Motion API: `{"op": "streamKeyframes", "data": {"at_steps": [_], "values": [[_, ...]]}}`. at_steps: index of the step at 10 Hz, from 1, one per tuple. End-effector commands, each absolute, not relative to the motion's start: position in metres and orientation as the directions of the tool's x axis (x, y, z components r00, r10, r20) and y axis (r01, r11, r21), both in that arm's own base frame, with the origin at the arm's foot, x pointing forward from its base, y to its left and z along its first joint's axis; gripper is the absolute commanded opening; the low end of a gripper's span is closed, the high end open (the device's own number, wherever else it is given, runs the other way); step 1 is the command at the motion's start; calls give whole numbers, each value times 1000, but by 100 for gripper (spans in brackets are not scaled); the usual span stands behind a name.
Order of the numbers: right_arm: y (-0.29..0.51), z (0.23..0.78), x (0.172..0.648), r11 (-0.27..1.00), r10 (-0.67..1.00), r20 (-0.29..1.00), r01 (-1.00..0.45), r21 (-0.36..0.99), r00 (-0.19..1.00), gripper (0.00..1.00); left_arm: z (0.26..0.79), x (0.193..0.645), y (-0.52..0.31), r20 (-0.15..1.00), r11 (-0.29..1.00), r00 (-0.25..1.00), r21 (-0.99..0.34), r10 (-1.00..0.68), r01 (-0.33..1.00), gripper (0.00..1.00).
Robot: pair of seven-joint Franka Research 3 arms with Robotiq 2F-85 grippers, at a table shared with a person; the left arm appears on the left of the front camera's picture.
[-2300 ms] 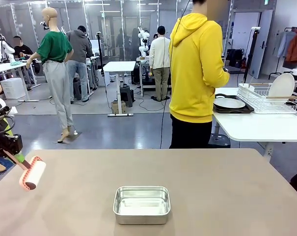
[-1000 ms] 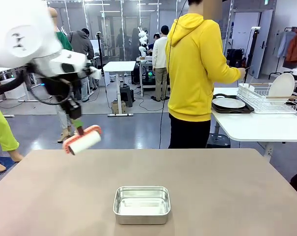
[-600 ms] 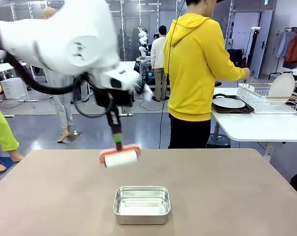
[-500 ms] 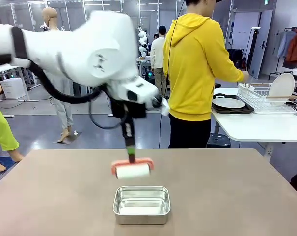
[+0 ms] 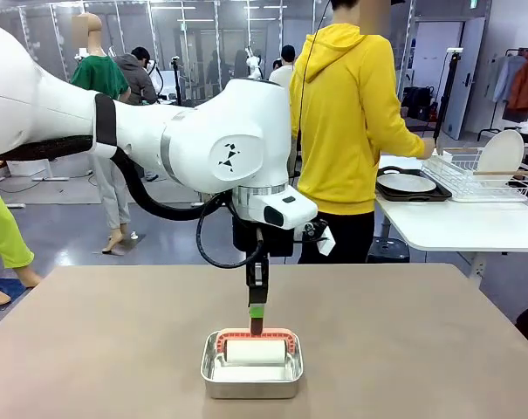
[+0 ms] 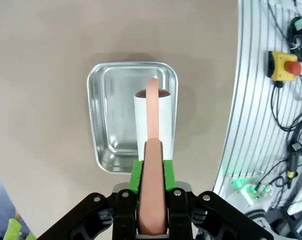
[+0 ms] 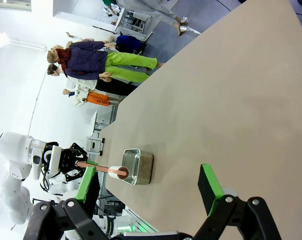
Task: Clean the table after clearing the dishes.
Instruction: Place the Lint Roller back on top of the Airtight Container.
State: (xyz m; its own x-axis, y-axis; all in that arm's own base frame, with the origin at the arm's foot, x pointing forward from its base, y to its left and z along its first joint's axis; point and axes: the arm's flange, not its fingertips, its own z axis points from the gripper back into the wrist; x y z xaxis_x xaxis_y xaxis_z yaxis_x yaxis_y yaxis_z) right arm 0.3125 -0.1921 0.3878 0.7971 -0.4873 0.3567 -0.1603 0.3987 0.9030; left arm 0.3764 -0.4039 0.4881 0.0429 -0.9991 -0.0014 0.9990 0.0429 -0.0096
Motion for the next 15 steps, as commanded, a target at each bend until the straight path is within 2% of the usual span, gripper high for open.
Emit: {"op": "streamKeyframes", "data": {"at_steps": [1, 6, 8, 11, 12, 13, 14, 15], "values": [[-191, 392, 311, 387, -494, 341, -149, 910, 800, 100, 492, 390, -398, 18, 66, 66, -16, -998, 998, 21], [-191, 392, 311, 387, -494, 341, -149, 910, 800, 100, 458, 432, -396, 79, 53, 62, -104, -995, 993, 21], [-191, 392, 311, 387, -494, 341, -149, 910, 800, 100, 433, 448, -393, 29, 82, 85, -102, -996, 991, 21], [-191, 392, 311, 387, -494, 341, -149, 910, 800, 100, 408, 475, -383, 14, 125, 127, -123, -992, 985, 21], [-191, 392, 311, 387, -494, 341, -149, 910, 800, 100, 408, 478, -380, 15, 117, 120, -133, -993, 984, 34], [-191, 392, 311, 387, -494, 341, -149, 910, 800, 100, 411, 478, -379, 13, 100, 103, -133, -995, 986, 56], [-191, 392, 311, 387, -494, 341, -149, 910, 800, 100, 415, 477, -379, 21, 101, 105, -132, -994, 986, 67], [-191, 392, 311, 387, -494, 341, -149, 910, 800, 100, 418, 477, -380, 35, 99, 104, -131, -994, 986, 57]]}}
